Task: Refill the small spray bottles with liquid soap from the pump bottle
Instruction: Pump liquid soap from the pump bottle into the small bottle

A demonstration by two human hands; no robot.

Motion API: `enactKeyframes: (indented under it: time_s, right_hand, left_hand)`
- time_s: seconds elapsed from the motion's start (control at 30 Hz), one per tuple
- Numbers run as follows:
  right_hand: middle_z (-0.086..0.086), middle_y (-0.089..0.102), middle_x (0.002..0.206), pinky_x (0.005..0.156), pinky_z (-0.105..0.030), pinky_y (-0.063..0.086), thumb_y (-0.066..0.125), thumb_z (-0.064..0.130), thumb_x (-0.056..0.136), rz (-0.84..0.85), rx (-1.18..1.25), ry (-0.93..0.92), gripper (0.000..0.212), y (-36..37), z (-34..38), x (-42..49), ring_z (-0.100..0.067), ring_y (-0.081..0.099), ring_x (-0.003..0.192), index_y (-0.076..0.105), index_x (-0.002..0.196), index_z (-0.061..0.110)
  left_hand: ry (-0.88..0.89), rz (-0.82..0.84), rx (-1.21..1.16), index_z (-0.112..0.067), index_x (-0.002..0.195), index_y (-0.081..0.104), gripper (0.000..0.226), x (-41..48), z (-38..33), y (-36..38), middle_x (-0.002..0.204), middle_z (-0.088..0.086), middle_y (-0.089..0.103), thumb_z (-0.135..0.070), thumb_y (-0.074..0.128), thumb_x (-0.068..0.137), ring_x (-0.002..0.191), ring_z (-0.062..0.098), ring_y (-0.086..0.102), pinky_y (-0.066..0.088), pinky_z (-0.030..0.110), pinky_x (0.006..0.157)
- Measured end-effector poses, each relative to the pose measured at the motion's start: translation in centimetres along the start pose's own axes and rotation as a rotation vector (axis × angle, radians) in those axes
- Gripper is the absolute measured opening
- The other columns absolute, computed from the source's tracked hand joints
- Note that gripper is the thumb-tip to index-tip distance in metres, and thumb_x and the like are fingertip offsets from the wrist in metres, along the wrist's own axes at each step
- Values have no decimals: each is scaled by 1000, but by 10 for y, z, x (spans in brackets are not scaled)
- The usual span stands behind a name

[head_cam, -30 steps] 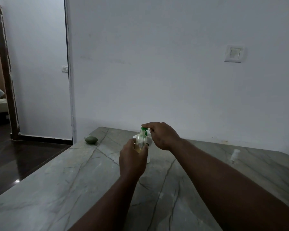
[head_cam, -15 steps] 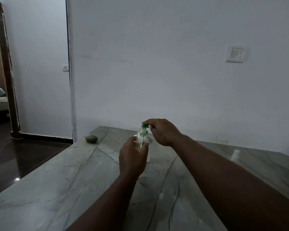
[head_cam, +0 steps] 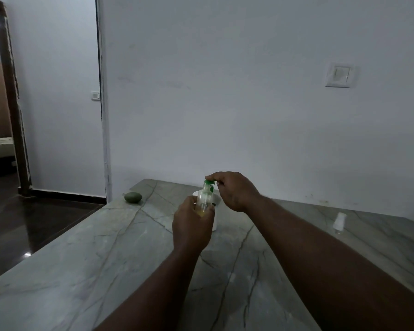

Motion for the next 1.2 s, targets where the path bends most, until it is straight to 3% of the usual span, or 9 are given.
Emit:
enactKeyframes:
  time_s: [0.4,0.73,0.93,1.1,1.2]
  right_hand:
    - [7,58,148,111,-42,44,38,16,106,54,-96,-26,44,-11,6,6,-19,51,136,62,138,32]
    - [7,63,142,108,-43,47,40,16,105,23,-112,-29,41,-11,8,7,-20,56,131,66,134,31]
    - [7,63,141,106,-44,48,39,16,104,27,-124,-20,42,-5,9,3,-20,56,130,67,133,32]
    - [5,62,144,108,-44,47,39,17,106,41,-139,-23,42,-4,10,1,-21,55,132,64,136,31]
    - [6,61,145,109,-43,46,39,19,107,34,-141,-33,41,-8,11,2,-21,55,133,63,138,31]
  left_hand:
    - [-18,4,-23,-26,101,64,17,-1,-4,-4,86,-11,67,-36,73,91,78,8,64,45,26,59]
    - [-4,-13,-24,-24,110,66,24,1,-5,-5,88,-13,65,-37,74,92,78,3,61,46,24,60]
    - [-37,6,11,-24,104,65,20,-1,0,-4,85,-12,65,-37,73,92,74,3,60,38,22,56]
    - [-29,13,9,-28,102,61,18,-4,-1,-3,83,-13,63,-38,72,93,74,5,62,47,24,58]
    - [-18,2,1,-32,99,57,19,-4,-2,-5,83,-15,62,-39,73,92,73,3,61,45,23,57]
Point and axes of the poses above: each hand's wrist, its own x-axis towards the middle knuckle, its own y-axis out of the palm, z = x × y, the point moved 10 cm from there along x, towards the middle knuckle
